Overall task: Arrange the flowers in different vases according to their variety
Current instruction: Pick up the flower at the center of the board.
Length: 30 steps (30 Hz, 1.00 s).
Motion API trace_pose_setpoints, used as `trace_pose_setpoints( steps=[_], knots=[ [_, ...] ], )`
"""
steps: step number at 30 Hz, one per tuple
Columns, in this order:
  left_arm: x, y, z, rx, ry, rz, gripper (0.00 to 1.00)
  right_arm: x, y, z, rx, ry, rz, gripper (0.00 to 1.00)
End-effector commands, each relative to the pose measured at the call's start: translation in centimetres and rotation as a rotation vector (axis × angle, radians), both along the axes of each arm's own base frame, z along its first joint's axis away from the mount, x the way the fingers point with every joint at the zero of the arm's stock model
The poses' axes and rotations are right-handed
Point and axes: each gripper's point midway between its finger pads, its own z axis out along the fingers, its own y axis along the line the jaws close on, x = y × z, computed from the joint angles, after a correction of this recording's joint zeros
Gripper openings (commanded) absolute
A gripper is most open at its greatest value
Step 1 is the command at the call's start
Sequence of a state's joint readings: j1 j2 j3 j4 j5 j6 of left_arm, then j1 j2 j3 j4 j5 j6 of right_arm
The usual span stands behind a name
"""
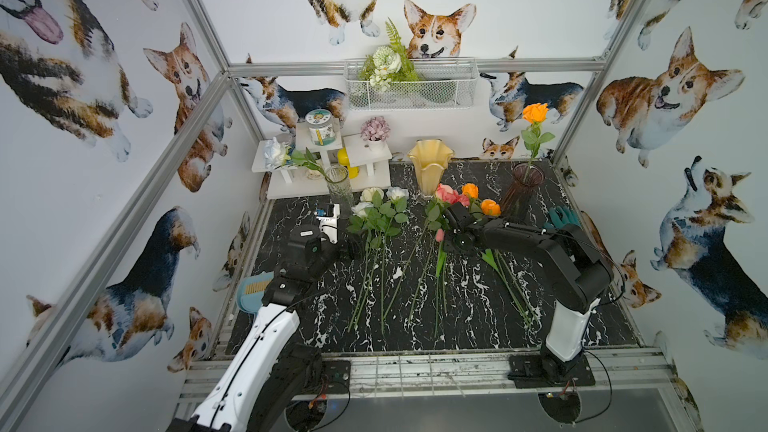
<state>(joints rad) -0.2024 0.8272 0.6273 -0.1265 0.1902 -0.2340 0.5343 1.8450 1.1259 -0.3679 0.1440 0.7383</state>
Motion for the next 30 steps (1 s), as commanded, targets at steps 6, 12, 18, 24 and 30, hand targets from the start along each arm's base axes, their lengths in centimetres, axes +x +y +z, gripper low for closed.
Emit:
trace_pose_setpoints(
  steps=[6,12,18,24,30],
  knots=[
    [0.2,0.0,0.5,-0.007,-0.032,0.0,1.0,-2.1,-3.2,-0.8,-0.043,0.048,-0.073,0.38],
    [0.3,-0.2,-0.1,-0.014,-0.023,-0.003,1.0,-1.6,-1.9,-1.0,-0.072,0.08,0.009,0.41],
    [0.1,0.1,-0.1,-0.003,-0.025,0.008,1.0,-2.2,-0.8,-2.0,-0.097,0.129,0.076,0.38],
    [-0.1,0.2,-0.5,0.002,-0.018,0.011,1.0,-3.8,-1.9,-3.0,-0.13,0.168,0.076,0.3],
    [-0.1,0.3,-0.6,0.005,-0.012,0.012,1.0,-5.3,-2.1,-4.4,-0.124,0.215,0.107,0.18]
  ],
)
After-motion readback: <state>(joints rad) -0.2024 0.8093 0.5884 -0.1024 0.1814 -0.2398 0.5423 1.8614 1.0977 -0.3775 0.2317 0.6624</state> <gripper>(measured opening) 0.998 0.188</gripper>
